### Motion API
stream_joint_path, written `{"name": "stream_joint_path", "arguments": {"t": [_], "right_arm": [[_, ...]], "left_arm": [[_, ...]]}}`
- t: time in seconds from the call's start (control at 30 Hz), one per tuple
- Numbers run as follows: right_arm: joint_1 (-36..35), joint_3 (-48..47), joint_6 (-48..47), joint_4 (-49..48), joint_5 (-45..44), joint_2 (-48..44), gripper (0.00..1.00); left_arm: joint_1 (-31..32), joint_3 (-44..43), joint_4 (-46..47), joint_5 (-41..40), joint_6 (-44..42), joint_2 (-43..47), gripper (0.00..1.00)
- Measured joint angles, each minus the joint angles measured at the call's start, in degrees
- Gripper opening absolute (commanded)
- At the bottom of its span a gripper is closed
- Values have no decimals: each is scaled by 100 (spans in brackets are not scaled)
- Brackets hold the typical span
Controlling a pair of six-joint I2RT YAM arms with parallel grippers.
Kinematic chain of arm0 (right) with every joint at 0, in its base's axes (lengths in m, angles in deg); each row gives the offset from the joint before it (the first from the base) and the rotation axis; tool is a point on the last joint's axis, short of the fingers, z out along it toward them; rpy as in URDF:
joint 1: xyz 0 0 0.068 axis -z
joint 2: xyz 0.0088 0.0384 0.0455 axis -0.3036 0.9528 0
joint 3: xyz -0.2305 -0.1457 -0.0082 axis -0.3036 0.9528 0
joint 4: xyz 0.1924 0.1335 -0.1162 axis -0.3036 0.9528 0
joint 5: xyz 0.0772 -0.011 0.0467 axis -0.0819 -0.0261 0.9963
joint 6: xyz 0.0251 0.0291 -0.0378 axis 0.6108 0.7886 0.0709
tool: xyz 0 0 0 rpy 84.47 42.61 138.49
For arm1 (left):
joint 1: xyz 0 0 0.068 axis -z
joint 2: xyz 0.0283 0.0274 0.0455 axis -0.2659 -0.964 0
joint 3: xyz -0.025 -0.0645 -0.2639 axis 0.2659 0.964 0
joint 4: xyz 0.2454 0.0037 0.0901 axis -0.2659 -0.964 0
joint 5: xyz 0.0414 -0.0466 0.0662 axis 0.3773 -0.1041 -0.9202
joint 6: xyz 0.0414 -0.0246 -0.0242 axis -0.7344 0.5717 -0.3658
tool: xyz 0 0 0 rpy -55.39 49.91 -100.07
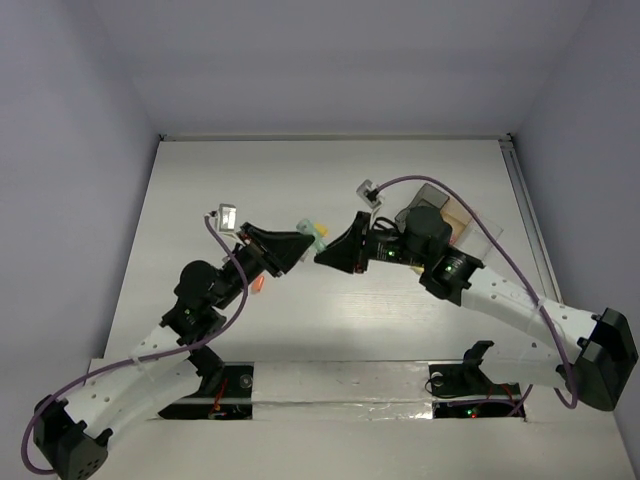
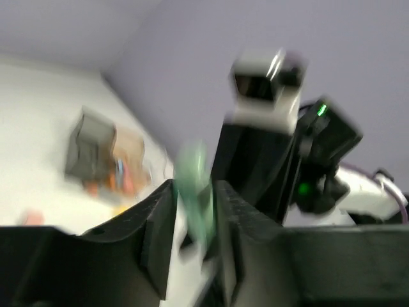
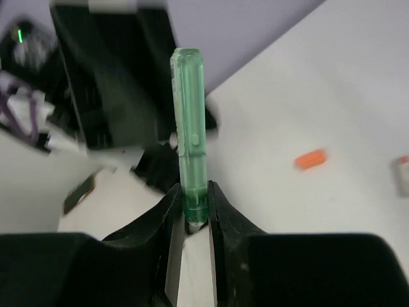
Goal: Sort the stationery into containers
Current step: Close the pen cap on the pen, then place the pen in the storage box.
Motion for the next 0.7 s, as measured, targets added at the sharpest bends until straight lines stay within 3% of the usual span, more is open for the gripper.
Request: {"name": "stream_joint_path", "arguments": {"t": [0.3,0.4,0.43,0.7], "right_arm": [[660,44,13,-1134,-1281,-332,0],[710,46,15,-1189,-1408,-328,0],[732,46,9,-1176,-1438,-328,0],[1845,46,-109,98,-2170,-619,0]], "left_arm": [[229,-15,-1814,494,-426,68,79],[229,-24,-2024,487,-522,120,88],[229,-35,-2081,485,-562,140,99],[229,-328,-2728,188,-1003,435,99]]}}
